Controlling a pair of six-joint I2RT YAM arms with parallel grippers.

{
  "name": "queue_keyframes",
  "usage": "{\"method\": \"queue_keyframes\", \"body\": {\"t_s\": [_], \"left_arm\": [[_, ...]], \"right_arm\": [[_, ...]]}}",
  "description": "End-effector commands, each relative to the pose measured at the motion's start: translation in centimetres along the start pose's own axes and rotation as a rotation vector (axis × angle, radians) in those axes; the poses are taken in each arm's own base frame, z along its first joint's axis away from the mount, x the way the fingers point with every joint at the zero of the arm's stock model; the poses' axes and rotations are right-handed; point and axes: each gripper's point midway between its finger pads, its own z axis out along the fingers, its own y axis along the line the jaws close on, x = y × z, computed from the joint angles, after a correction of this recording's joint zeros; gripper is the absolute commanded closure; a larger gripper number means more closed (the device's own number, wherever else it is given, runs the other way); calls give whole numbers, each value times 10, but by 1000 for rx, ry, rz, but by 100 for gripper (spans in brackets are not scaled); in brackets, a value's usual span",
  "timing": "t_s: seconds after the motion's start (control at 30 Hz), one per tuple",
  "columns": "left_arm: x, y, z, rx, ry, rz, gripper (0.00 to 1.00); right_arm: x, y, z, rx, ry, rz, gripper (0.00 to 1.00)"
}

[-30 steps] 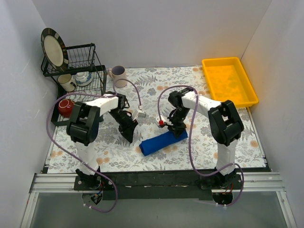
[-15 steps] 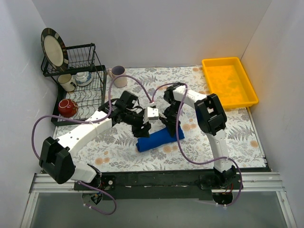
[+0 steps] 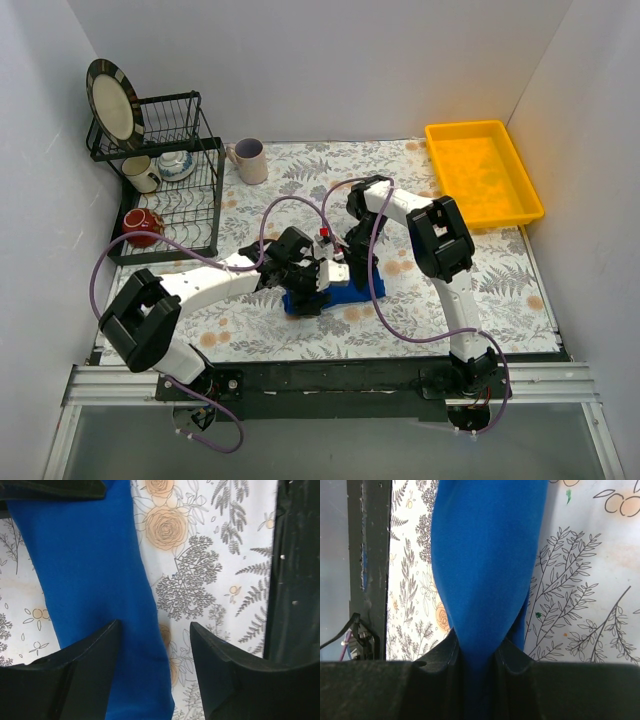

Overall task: Roll the t-shirts
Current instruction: Roll the T-shirt to the center of the board.

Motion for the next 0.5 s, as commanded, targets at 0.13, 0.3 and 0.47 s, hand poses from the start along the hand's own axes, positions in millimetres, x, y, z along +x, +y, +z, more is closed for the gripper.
{"method": "queue_keyframes", "body": {"t_s": [0.13,0.3,0.47], "left_arm": [[33,17,7,-123,74,61,43],[-4,15,-11,-132,-26,85,45],[-17,20,-18,-161,-58,92,42]], "right_arm": [[15,-24,28,2,5,-34,96],[17,-23,29,-3,8,-26,96],[16,-26,29,1,8,-14,96]]}}
